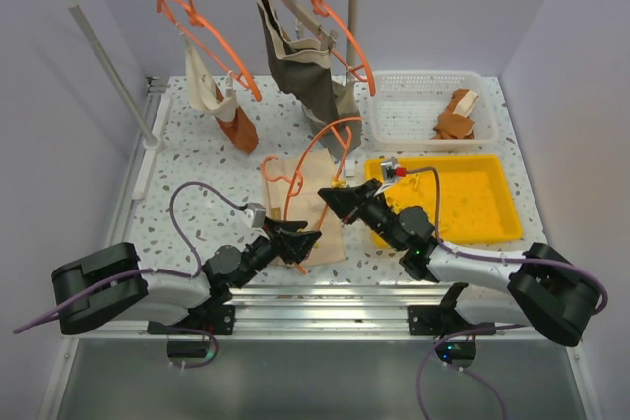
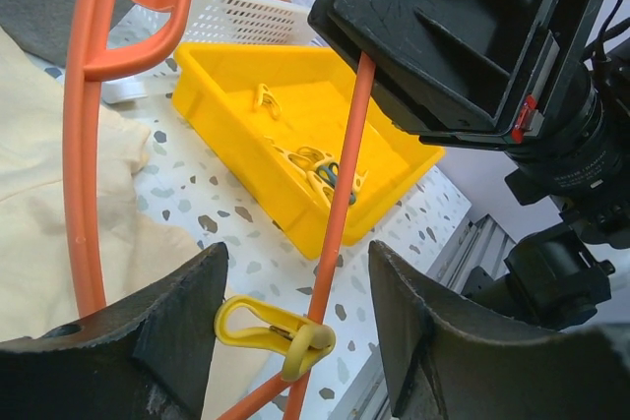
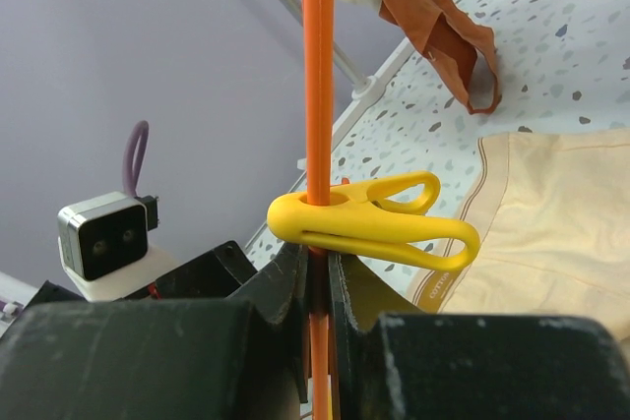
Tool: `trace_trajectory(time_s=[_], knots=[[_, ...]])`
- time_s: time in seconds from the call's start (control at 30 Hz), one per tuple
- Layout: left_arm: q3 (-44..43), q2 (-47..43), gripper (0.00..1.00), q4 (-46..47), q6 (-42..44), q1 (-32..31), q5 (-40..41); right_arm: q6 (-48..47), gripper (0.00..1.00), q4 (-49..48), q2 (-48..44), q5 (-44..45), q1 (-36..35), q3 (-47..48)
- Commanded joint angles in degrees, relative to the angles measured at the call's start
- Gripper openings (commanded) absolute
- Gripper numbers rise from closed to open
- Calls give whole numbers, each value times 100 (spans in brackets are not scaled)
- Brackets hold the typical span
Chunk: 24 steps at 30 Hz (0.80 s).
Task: Clip the underwear to the hanger
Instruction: Open the clamp at the hanger.
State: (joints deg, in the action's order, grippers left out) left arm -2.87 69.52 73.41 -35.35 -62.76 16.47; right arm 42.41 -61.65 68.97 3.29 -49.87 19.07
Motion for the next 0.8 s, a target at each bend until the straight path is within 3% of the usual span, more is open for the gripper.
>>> trace_trajectory(time_s=[0.0,0.4,0.63,0.77], knots=[[516,27,61,473,-94,-8,-179,48,0,-199,-94,14,-14,273],[560,167,40,446,-490,-8,-522,4,0,-93,-288,128,-23,299],[498,308,4,561,-481,-8,-592,21,0,-58,-191,119,-23,317],[560,299,0,622,-490,-8,-505,100,0,-137,-59,172,-23,255]])
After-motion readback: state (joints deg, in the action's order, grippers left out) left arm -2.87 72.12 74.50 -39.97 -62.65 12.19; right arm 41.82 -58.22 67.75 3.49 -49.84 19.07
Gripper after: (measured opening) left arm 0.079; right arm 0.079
